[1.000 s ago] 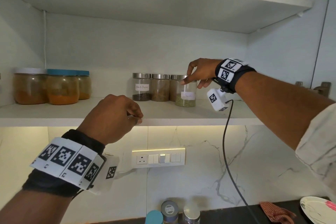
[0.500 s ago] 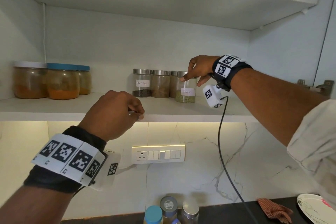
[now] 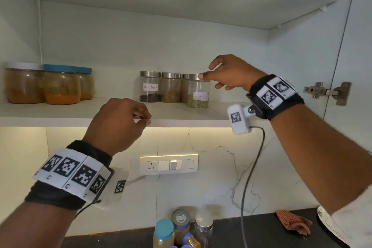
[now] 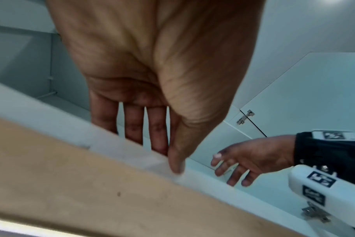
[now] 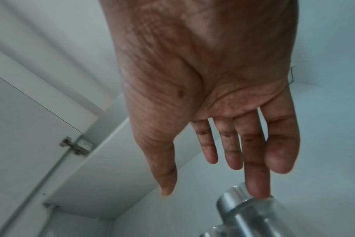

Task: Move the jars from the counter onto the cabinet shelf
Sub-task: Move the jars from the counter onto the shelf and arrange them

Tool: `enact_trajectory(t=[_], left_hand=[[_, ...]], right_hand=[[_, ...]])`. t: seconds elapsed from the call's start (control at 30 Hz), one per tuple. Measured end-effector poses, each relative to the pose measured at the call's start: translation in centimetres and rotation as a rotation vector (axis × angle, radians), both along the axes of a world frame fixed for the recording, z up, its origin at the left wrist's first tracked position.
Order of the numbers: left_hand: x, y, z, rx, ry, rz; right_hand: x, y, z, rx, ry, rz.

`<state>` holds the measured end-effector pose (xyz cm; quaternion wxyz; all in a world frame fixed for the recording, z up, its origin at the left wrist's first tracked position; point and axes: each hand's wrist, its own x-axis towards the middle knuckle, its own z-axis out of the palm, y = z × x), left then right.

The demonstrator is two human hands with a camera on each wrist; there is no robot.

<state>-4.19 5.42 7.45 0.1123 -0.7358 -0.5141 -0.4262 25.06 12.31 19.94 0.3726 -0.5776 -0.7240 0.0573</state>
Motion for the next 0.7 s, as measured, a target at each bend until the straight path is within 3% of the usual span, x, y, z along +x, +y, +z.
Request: enact_trajectory(t=[0.1, 0.2, 0.37, 0.5, 0.7], left_hand=[[-0.1, -0.3, -2.3, 0.135, -0.060, -0.012], [0.4, -1.1, -4.7, 0.225, -0.004, -0.046], [2.2, -2.6, -10.0, 0.311, -0.012, -0.142], [2.9, -1.9, -16.4, 0.101, -0.023, -0.245], [2.4, 1.8, -26.8, -0.307, -0.025, -0.273]], right_hand=[[0.1, -3.7, -2.9, 0.190, 0.069, 0.102], [0.0, -7.2, -7.0, 0.351, 0.108, 0.226], [-0.5, -10.3, -15.2, 0.147, 0.096, 0.432], [-0.5, -9.1, -23.7, -0.029, 0.124, 0.484], [1.4, -4.0, -35.6, -0.241, 0.161, 0.318]])
